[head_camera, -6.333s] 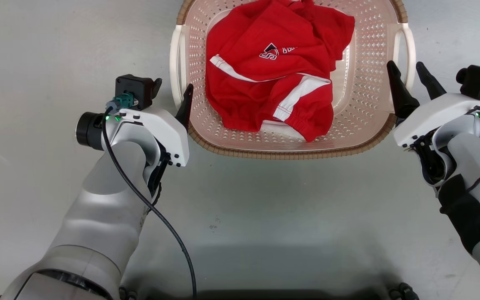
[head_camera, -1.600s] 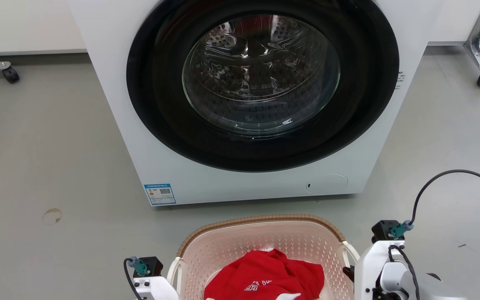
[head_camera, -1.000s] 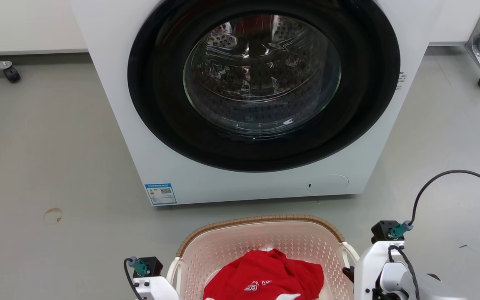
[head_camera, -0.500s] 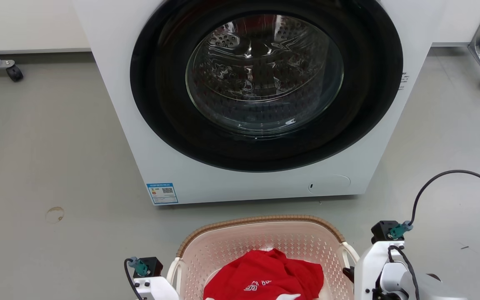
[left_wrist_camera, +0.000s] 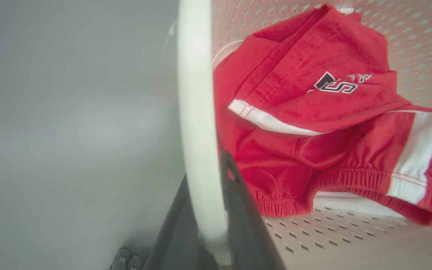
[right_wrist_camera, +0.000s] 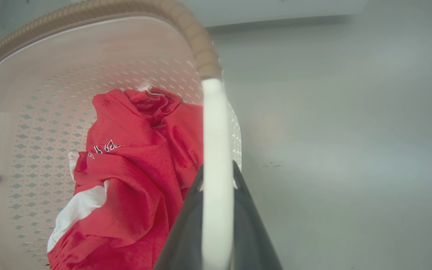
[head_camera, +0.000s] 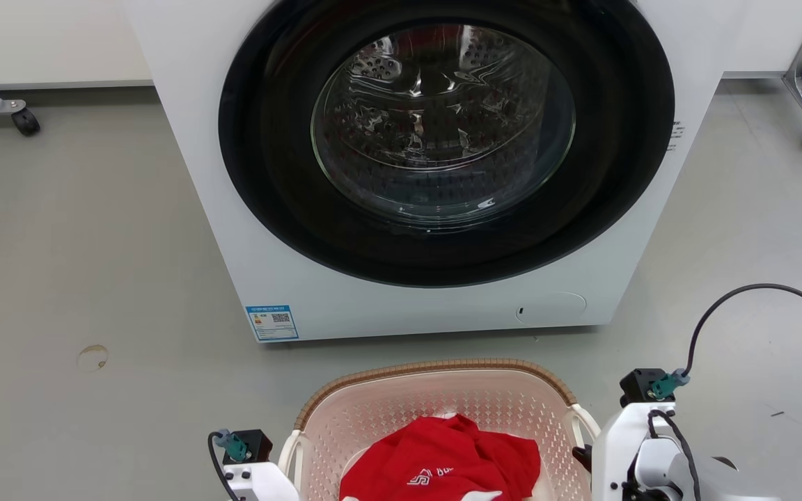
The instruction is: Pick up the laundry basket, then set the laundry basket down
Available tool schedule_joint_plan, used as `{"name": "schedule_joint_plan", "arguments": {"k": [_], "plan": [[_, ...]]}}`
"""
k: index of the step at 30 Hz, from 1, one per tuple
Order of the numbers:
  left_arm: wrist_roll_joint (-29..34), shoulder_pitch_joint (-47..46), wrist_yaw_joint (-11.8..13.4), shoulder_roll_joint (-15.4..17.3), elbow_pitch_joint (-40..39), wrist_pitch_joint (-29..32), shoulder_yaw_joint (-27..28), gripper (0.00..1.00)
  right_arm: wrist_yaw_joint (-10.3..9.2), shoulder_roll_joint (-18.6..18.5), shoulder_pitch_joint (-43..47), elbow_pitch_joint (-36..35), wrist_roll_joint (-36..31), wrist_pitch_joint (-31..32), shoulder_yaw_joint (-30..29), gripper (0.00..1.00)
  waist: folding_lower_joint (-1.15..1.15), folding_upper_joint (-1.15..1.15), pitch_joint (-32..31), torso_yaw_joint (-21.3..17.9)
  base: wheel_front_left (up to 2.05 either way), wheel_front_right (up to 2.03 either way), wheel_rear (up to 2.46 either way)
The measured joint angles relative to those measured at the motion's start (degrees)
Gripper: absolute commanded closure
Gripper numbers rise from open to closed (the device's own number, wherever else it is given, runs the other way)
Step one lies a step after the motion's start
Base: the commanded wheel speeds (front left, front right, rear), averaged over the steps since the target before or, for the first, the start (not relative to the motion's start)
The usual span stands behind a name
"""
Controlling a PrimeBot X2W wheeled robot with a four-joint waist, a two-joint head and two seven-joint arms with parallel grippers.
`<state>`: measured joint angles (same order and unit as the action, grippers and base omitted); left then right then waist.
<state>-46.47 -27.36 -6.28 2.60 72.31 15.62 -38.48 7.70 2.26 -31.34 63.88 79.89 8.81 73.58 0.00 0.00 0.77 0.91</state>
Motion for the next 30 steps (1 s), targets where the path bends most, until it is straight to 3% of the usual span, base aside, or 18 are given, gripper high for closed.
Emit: {"name": "schedule_joint_plan", "arguments": {"k": [12,30], "plan": [[-0.01,-0.02,0.01,0.05,-0.03,-0.35,-0.32,1.00,0.01,0.00,-0.09,0.02,-0.10,-0.03,0.02,1.00,0.00,0.00,1.02,-0.01,0.00,0.00,0.00],[-0.08,-3.57,0.82,-0.05,-0.11,-3.63,-1.05,1.00,0.01,-0.01,-3.96,0.56,-1.32,-2.11,0.05,1.00,0.00,0.00,8.08,-0.47,0.00,0.00,0.00]]}}
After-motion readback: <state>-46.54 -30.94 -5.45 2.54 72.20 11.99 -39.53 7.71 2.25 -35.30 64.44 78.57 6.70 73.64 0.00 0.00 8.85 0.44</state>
